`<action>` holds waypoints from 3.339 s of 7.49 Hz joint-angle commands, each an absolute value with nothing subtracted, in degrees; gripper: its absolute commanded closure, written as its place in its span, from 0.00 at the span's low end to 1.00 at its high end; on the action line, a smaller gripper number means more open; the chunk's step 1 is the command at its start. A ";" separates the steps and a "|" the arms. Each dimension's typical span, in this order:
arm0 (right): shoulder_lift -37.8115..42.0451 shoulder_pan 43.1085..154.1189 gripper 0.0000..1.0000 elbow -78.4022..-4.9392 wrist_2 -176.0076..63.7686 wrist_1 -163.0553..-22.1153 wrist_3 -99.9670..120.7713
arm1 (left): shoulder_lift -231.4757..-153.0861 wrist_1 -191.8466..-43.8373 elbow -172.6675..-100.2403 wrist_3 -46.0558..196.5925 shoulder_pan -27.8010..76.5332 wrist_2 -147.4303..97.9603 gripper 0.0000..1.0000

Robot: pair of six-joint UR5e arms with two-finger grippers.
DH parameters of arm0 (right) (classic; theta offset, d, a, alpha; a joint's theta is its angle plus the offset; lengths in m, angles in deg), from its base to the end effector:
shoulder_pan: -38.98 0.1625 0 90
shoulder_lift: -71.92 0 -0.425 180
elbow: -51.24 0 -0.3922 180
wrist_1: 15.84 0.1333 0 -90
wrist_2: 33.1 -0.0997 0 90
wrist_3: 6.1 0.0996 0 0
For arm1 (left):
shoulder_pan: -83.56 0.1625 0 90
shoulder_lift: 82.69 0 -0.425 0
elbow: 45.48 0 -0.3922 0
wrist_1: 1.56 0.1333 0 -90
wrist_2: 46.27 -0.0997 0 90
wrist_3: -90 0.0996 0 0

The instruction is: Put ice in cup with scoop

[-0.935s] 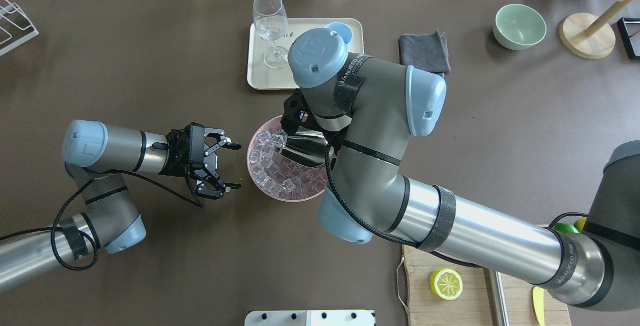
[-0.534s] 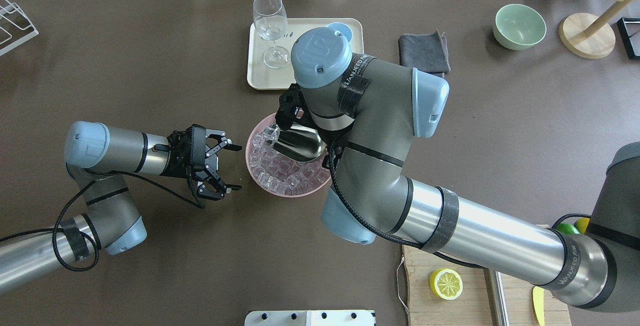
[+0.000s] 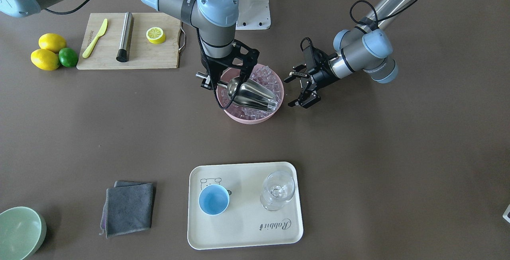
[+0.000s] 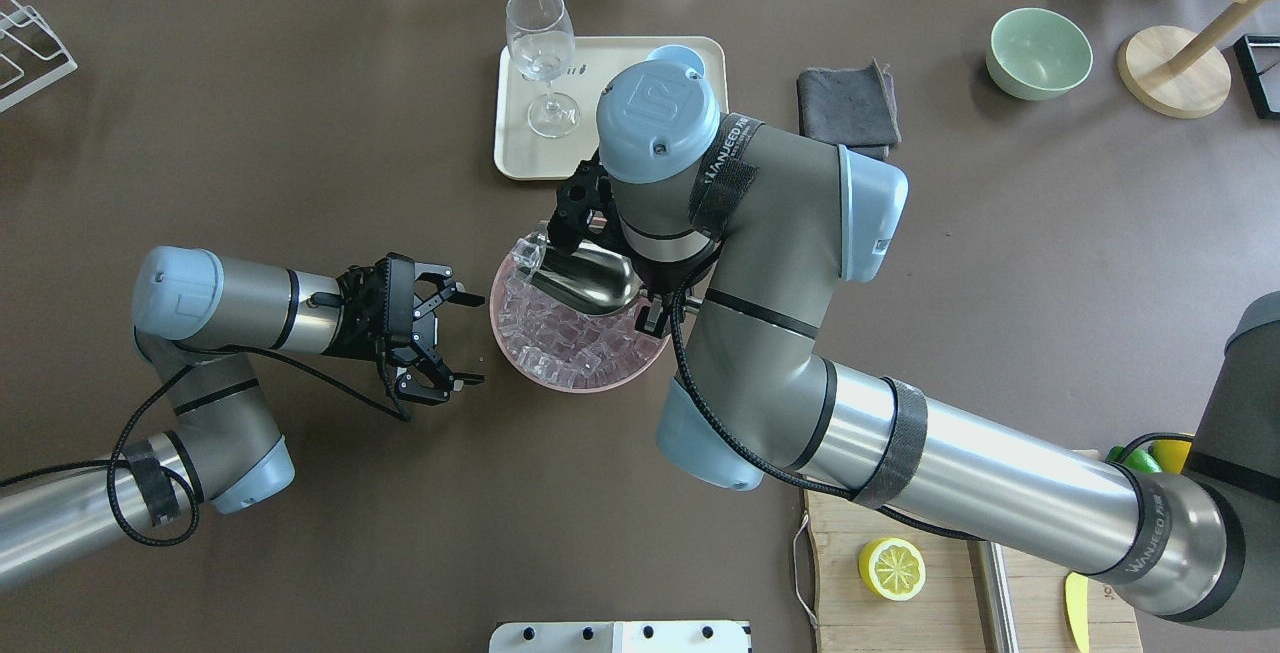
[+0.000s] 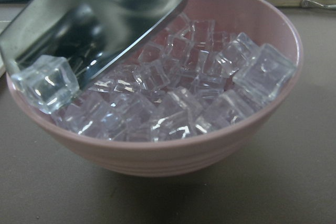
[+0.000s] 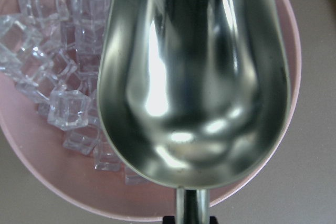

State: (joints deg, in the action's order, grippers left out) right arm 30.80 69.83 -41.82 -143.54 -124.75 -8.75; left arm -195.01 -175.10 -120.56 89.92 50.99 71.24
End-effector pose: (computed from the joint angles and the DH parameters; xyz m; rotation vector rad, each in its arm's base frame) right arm -0.5474 -0.4417 0.1571 0.3580 -0.6091 -1.1390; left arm 0.4899 -0.4165 0.4040 1.2651 1.1510 1.1420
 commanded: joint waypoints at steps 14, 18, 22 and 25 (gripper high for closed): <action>12.69 78.34 1.00 -58.72 -143.57 -100.65 7.17 | -187.22 -156.92 -131.92 91.40 40.69 78.36 0.02; 13.38 85.80 1.00 -51.28 -152.23 -101.35 7.35 | -178.06 -142.84 -141.37 91.32 32.96 78.45 0.02; 26.89 91.36 1.00 -37.03 -157.90 -120.37 6.38 | -177.07 -121.09 -142.07 97.73 22.15 79.05 0.02; 38.23 91.36 1.00 -25.52 -158.87 -137.77 -0.35 | -180.15 -104.29 -139.27 97.47 14.51 87.32 0.02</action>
